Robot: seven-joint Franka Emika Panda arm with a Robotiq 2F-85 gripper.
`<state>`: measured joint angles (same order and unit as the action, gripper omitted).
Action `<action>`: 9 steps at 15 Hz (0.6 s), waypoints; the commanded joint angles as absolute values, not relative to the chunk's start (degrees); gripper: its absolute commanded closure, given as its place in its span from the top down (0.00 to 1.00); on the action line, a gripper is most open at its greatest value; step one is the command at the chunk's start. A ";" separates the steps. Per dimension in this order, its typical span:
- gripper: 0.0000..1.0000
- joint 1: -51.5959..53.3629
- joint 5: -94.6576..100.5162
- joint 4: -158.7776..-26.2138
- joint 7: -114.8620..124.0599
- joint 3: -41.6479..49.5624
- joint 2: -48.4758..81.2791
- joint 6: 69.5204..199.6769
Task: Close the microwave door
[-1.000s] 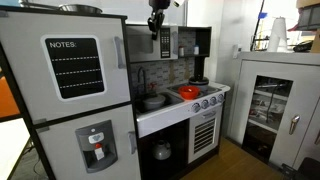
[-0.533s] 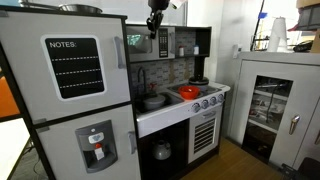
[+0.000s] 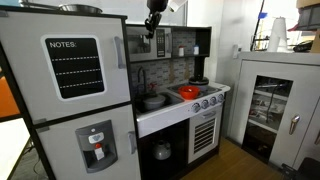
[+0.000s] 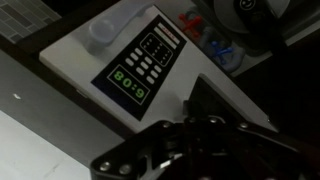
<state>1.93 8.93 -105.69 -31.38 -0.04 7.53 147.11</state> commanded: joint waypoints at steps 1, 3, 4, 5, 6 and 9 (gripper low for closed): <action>0.00 0.68 9.79 -102.73 -31.56 -0.65 9.96 149.58; 0.00 0.63 9.62 -102.25 -31.68 -0.74 10.45 149.64; 0.00 0.63 9.56 -102.14 -31.71 -0.76 10.56 149.67; 0.00 0.64 9.46 -102.06 -31.76 -0.81 10.61 149.57; 0.00 0.62 9.33 -102.10 -31.81 -0.83 10.56 149.57; 0.00 0.40 8.21 -102.77 -31.96 -0.88 9.32 147.56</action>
<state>1.84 8.74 -104.81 -31.38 -0.05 8.40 147.50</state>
